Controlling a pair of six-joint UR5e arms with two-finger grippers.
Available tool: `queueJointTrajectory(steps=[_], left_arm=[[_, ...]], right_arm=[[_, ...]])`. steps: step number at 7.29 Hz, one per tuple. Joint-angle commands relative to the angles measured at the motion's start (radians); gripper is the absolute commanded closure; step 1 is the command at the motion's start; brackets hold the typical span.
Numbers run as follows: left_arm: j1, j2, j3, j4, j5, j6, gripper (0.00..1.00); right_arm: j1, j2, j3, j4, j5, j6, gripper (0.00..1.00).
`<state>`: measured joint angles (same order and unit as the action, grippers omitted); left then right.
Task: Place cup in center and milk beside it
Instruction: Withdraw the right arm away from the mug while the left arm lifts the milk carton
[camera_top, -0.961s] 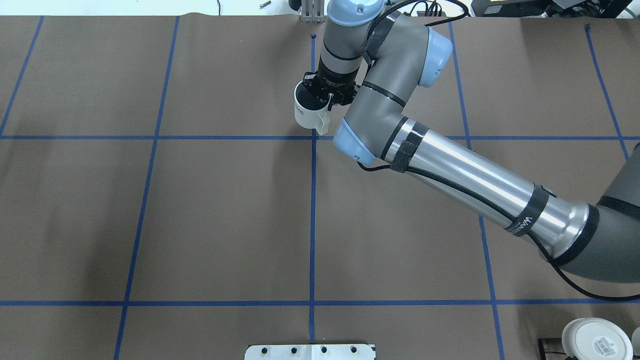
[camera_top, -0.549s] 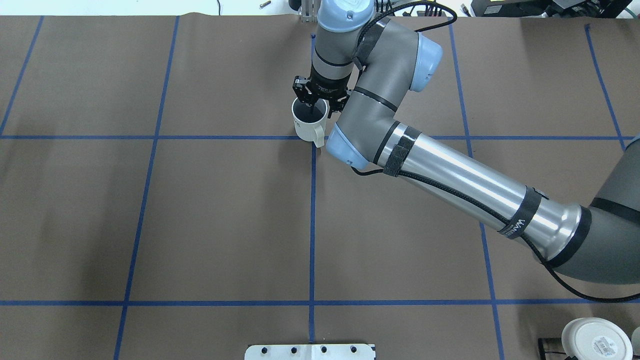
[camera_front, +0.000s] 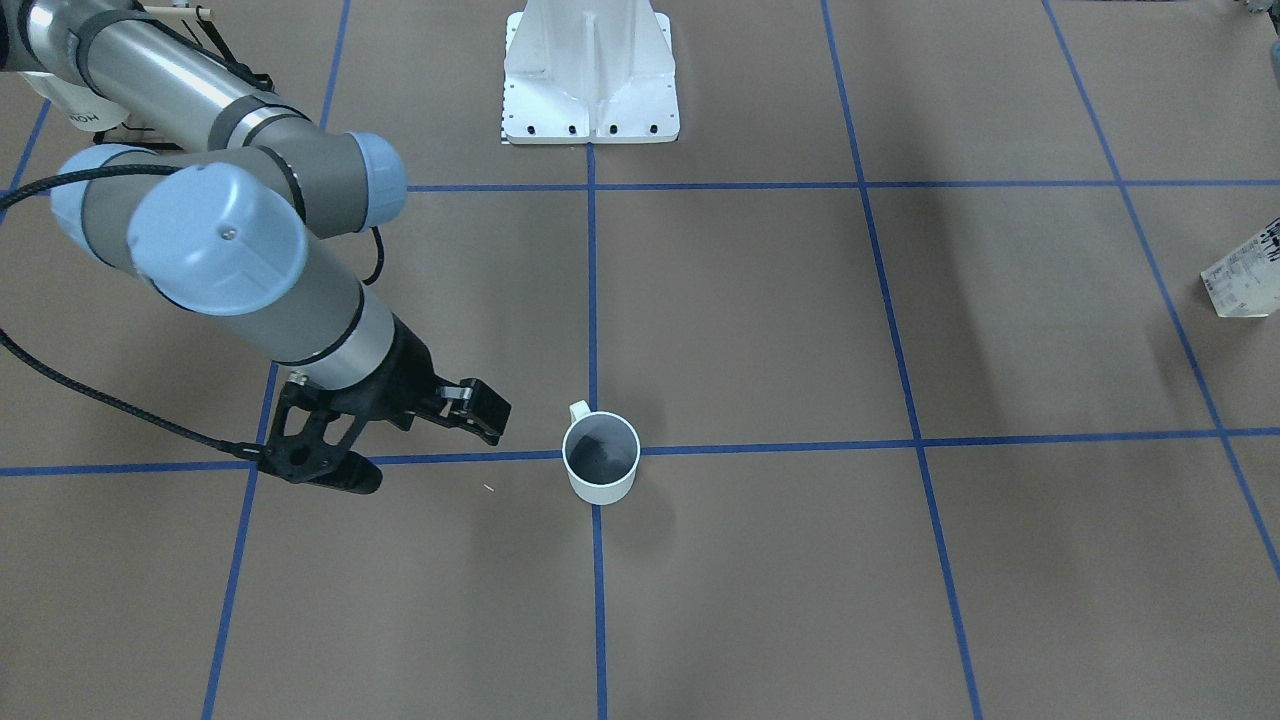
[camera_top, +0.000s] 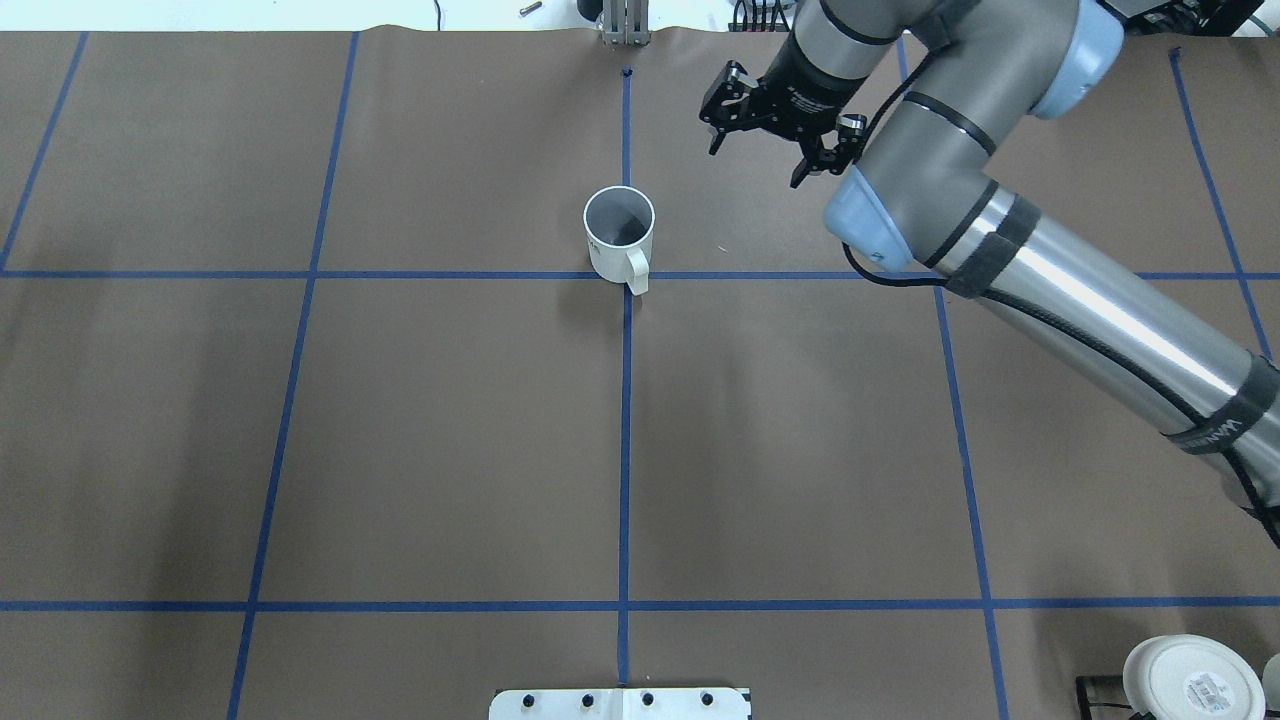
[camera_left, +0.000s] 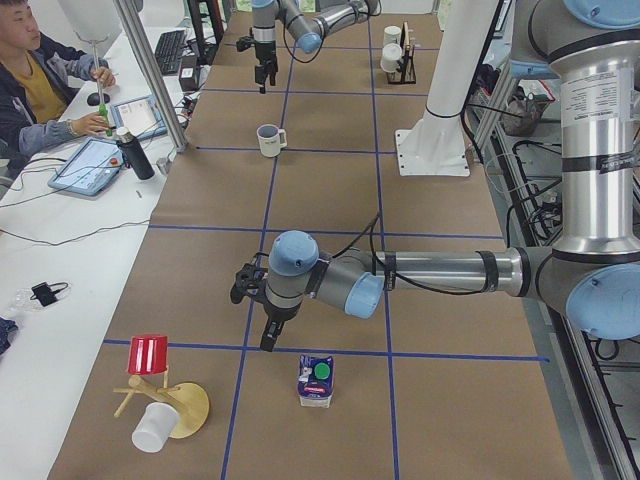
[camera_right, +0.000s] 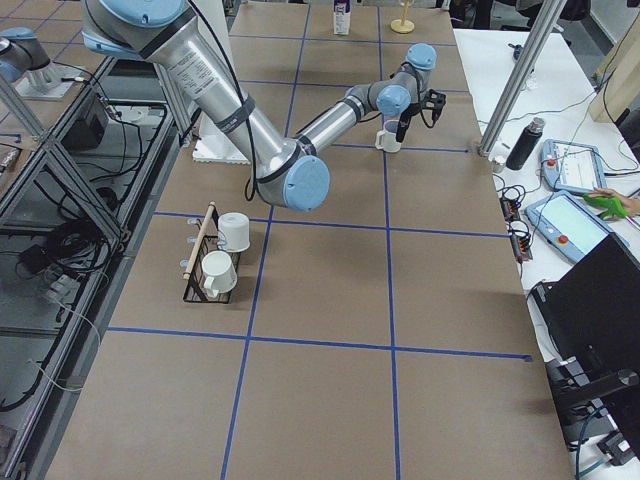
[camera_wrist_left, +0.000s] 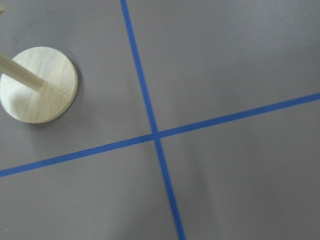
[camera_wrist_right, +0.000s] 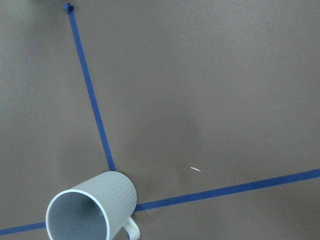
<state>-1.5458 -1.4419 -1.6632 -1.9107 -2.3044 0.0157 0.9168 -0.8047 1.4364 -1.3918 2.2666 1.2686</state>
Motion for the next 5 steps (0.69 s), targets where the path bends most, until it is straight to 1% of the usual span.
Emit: queueJointTrajectory(steps=[1,2,3,4,5], left_arm=[[-0.129,0.033,0.000,0.128,-0.098,0.169,0.02],[-0.129,0.064,0.012,0.119,-0.098,0.167,0.02],[-0.129,0.095,0.017,0.118,-0.099,0.168,0.02],[-0.129,0.104,0.023,0.119,-0.098,0.158,0.02],[-0.128,0.107,0.051,0.119,-0.104,0.150,0.02]], right_arm=[[0.020,-0.076,0.077,-0.001,0.002,-0.014,0.00],[0.019,-0.085,0.088,0.000,-0.002,-0.014,0.00],[0.017,-0.085,0.091,0.000,-0.030,-0.012,0.00],[0.014,-0.088,0.095,0.000,-0.039,-0.012,0.00],[0.004,-0.088,0.095,0.000,-0.056,-0.012,0.00]])
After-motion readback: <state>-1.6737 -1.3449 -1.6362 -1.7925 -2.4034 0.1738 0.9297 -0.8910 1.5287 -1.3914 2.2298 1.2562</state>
